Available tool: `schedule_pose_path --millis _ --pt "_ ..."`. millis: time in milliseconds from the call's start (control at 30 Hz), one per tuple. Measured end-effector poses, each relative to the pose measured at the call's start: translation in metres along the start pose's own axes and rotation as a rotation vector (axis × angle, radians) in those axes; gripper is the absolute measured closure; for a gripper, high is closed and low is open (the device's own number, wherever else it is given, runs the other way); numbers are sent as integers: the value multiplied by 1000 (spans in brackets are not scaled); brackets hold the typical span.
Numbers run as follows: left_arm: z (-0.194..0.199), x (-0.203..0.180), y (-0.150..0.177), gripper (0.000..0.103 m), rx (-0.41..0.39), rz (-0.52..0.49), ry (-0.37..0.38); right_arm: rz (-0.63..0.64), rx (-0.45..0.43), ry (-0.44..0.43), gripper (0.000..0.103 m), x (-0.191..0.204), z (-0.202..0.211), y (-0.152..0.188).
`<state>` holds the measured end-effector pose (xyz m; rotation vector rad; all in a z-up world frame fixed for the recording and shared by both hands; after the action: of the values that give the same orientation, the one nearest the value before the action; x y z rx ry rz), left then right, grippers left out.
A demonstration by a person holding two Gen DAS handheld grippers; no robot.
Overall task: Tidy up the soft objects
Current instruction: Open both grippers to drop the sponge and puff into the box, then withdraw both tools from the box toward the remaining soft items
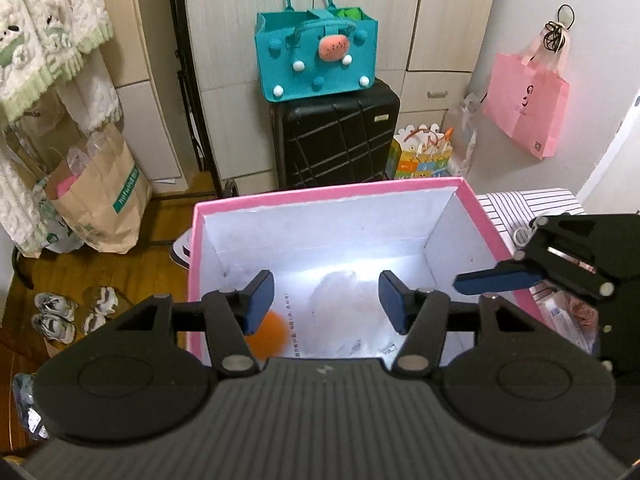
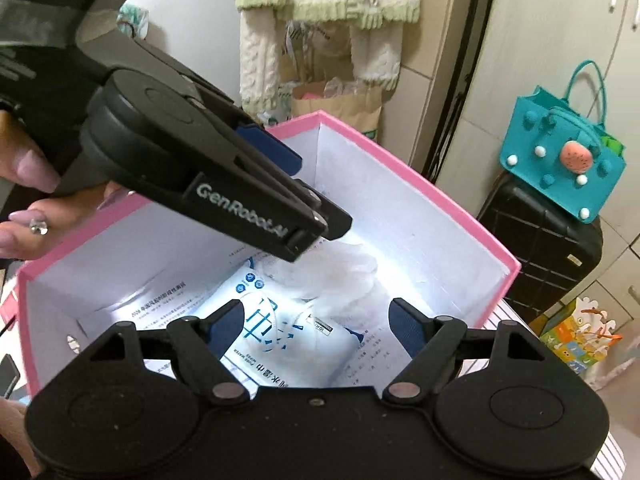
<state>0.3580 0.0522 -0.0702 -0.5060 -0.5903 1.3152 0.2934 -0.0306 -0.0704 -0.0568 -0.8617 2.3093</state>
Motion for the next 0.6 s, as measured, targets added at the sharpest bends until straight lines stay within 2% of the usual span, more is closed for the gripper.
schedule_pose_path --millis 233,467,600 --pt "31 7 0 41 -39 4 -24 -32 -67 -23 20 8 25 4" --pt "71 8 10 38 -11 -26 -24 -62 -126 -62 20 25 55 12" --pt "98 8 15 34 -28 -48 -43 -70 -150 -72 20 35 74 17"
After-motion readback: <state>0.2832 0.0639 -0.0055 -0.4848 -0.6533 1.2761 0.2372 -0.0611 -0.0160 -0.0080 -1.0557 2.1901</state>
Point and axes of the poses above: each gripper's, at about its wrist camera, not at the fingertips, and z roughly against the way its jaws point, x to its left, y to its underside, the point moved 5 cm from there along -z, roughly the way its jaws point, and after that the axes turned 14 degrees about -y, right-handed, at the moved point
